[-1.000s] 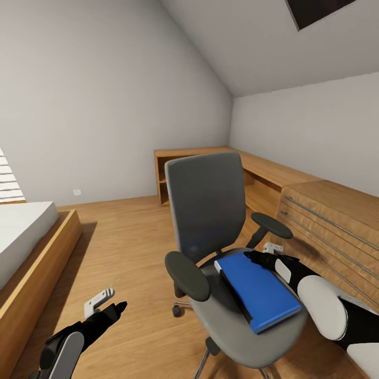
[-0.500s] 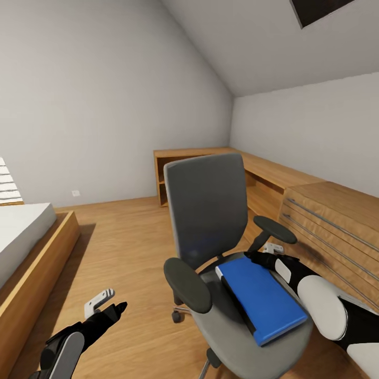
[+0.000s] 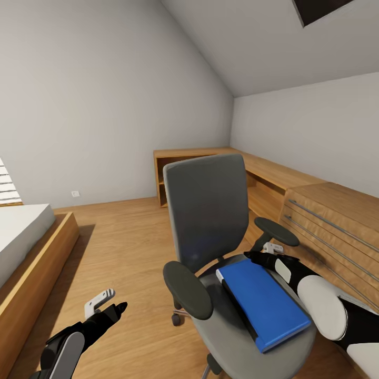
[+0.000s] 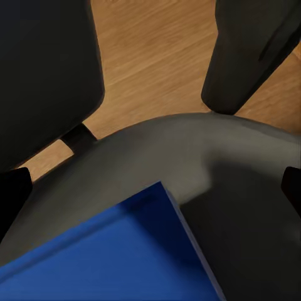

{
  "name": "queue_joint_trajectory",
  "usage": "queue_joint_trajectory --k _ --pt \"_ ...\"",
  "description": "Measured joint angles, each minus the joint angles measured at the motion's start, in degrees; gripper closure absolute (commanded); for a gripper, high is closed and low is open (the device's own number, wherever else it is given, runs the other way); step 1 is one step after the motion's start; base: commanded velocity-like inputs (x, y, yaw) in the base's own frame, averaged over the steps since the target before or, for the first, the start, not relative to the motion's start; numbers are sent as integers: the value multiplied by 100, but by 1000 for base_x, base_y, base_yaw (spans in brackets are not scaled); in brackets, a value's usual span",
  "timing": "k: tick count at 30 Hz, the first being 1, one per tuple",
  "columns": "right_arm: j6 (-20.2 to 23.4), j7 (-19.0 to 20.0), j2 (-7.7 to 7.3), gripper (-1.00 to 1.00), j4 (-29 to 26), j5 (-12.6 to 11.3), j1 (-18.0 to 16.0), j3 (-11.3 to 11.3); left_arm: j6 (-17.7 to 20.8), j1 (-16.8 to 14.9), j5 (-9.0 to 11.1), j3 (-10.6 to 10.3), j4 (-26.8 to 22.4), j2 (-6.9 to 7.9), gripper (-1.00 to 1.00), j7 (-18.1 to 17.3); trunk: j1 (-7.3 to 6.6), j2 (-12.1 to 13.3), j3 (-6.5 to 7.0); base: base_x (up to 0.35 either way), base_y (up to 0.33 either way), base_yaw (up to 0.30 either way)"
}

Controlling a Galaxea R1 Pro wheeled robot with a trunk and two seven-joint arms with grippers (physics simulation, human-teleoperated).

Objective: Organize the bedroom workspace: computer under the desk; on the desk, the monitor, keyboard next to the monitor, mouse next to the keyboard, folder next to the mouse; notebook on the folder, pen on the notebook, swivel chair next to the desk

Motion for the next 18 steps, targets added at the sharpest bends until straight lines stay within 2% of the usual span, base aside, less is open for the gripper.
queue_joint_trajectory --k 18 --pt "-3 0 15 -100 6 6 0 0 -2 0 -3 0 1 0 -100 2 0 0 0 7 5 0"
